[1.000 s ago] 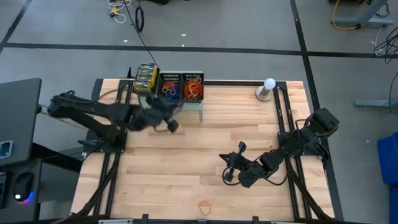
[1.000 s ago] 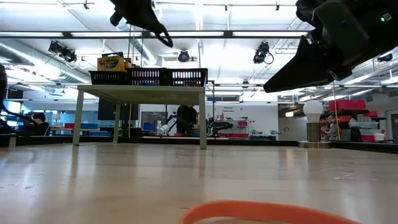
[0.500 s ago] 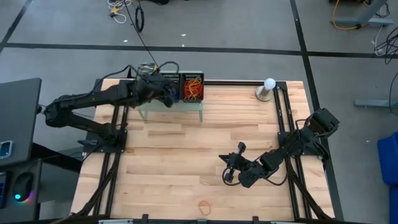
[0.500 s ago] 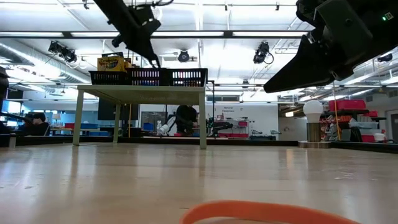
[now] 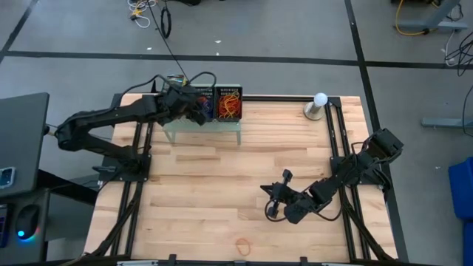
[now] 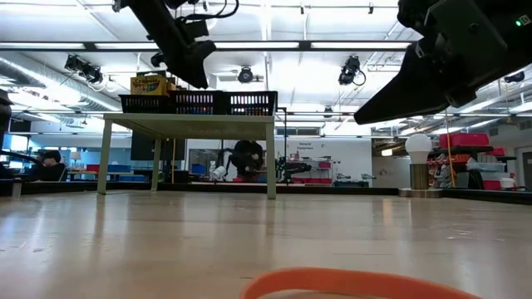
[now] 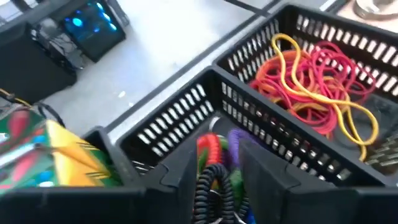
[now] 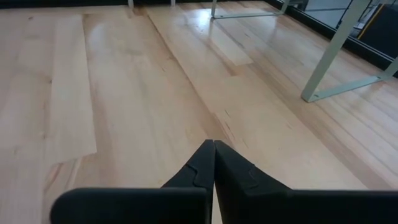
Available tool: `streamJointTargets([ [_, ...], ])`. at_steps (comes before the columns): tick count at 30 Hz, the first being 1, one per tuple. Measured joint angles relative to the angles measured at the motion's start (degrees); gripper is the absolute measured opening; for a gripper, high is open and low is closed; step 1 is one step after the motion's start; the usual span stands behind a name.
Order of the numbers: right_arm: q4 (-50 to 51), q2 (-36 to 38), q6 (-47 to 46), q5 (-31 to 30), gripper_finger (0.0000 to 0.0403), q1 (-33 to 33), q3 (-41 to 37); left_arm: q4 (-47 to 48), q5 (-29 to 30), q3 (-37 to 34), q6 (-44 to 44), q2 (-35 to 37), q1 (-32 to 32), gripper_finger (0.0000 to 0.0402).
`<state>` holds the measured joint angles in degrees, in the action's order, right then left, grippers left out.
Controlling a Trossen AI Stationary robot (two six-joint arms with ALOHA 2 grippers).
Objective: Pick & Place Office Desk Supplies
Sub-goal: Put the black spring keychain into the middle black bin on the shelf, then put the orange rubber band into the right black bin on the shelf
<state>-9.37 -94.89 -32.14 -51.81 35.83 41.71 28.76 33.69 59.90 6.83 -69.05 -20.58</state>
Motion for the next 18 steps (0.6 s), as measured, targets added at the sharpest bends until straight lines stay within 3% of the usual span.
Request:
streamJointTargets([
  [5,0.0,0.0,-0.1,0.1,0.001,0.0,0.0,0.8,0.3,0.0,-1.2,2.0,0.6,0.0139],
  [9,0.0,0.0,-0.1,0.2,0.0011,0.0,0.0,1.2,-3.4,0.0,-3.4,5.0,3.5,0.0129],
  [13,0.1,0.0,-0.1,0.2,0.0011,0.0,0.0,-0.5,-3.7,-0.1,-4.2,6.4,9.4,0.0086],
  [18,0.1,0.0,-0.2,0.2,0.0011,0.0,0.0,-16.2,-6.9,-8.5,-8.6,6.3,19.9,0.0018],
])
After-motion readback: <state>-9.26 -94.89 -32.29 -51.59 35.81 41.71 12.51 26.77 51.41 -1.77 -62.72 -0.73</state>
